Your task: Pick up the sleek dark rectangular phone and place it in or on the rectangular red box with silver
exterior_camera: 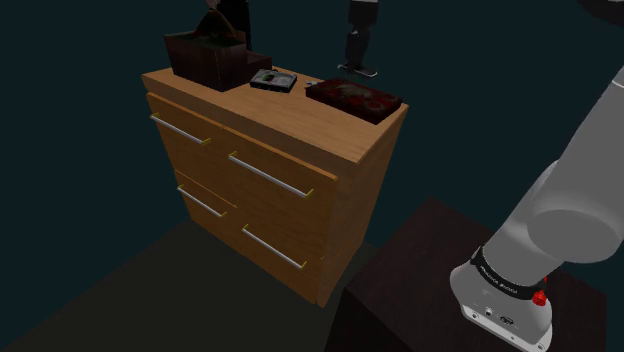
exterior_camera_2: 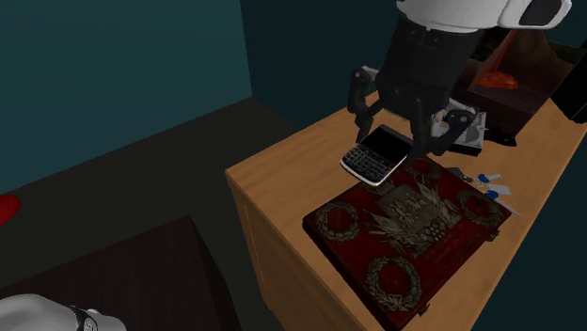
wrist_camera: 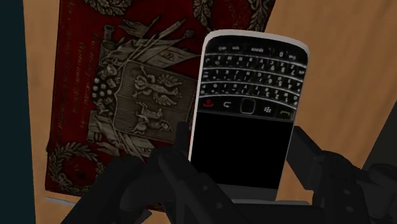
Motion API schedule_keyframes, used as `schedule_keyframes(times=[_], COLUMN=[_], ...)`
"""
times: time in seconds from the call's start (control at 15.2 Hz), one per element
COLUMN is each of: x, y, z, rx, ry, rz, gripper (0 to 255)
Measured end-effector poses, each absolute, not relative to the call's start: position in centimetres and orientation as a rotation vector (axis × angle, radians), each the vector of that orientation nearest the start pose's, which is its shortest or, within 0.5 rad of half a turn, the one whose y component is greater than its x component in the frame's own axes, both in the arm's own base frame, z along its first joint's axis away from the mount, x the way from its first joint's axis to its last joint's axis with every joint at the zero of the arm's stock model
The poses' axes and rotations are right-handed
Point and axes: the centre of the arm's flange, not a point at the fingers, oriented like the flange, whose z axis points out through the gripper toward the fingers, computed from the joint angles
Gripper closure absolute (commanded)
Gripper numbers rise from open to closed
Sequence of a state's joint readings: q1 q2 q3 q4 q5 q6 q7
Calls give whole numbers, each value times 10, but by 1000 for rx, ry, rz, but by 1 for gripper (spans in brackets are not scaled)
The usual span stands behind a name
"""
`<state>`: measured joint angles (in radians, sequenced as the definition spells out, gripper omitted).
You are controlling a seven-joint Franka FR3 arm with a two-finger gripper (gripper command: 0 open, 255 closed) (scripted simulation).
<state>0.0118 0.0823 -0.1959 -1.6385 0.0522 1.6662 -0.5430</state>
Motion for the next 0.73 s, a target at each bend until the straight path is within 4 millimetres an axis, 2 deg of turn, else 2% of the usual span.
schedule_keyframes(times=[0.2, 0.26, 0.73], x=[596, 599, 603], y=[-134, -141, -150], z=[556, 553, 521], rx=[-3041, -3041, -3041], ry=[-541, -541, -544], rz=[57, 58, 58], gripper=[255, 255, 255])
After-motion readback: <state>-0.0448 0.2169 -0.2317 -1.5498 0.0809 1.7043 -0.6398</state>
